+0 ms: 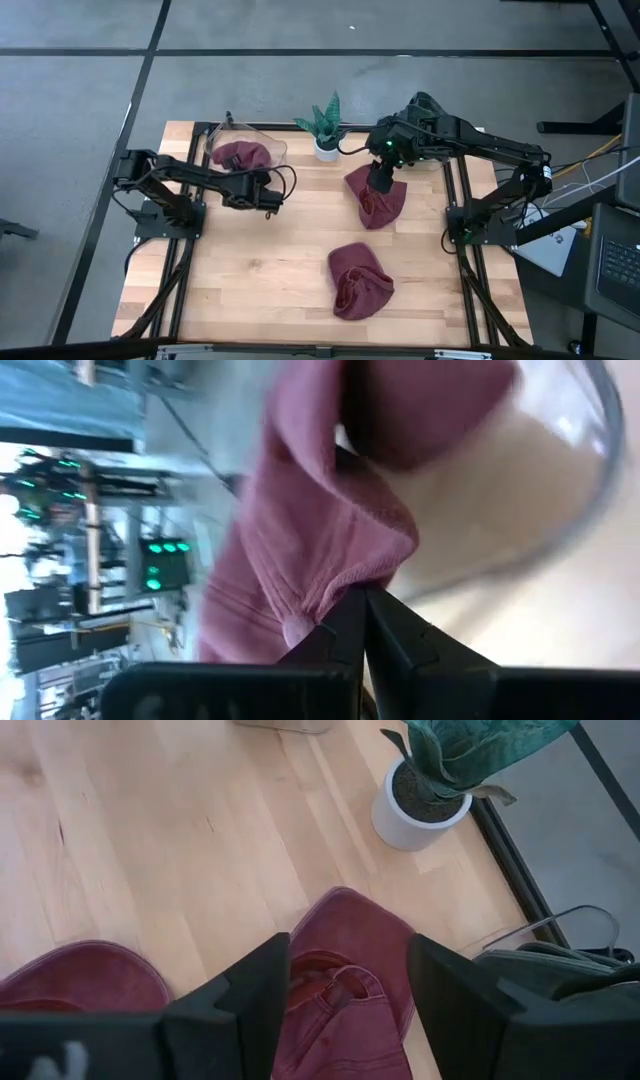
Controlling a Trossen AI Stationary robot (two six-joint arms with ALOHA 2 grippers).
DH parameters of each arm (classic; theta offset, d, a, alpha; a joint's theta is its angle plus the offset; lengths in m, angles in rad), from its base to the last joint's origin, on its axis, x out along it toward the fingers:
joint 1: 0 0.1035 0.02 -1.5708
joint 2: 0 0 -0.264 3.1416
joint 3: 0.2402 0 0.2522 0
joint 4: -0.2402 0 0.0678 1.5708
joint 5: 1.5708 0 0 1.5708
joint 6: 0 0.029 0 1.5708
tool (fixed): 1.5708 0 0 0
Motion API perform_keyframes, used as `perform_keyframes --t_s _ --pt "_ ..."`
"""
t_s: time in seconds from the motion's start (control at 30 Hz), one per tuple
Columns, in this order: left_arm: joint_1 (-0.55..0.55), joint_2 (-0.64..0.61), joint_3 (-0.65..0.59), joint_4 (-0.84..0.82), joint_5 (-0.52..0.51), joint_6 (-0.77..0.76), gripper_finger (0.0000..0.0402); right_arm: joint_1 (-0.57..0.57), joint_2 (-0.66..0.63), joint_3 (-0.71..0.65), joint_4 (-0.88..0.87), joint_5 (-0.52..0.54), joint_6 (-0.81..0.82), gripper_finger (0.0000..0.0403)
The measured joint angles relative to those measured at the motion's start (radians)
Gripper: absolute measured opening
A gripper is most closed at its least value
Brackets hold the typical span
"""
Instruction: Pick & Place hat
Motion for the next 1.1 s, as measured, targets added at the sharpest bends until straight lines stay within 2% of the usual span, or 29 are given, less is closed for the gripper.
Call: perform_keyframes --t_s 0.33,0.7,0.77,0.87,1.1 --pt "0.05 -0.001 0.149 -0.149 -0.185 0.053 0.0002 0.0 0.0 0.0 0.0 -0.025 0.03 0.02" --pt "0.168 -0.001 0.157 -0.147 -0.28 0.122 0.0002 0.008 0.0 0.0 0.0 -0.025 0.04 0.02" --pt "0.178 -0.001 0.164 -0.147 -0.257 0.135 0.0002 0.008 0.0 0.0 0.0 -0.025 0.04 0.02" --pt "0.153 -0.013 0.183 -0.15 -0.157 0.184 0.0002 0.008 0.0 0.0 0.0 -0.025 0.04 0.02" --pt "-0.002 -0.102 0.205 -0.15 0.08 0.268 0.0006 0.008 -0.004 0.0 -0.057 -0.025 0.022 0.02"
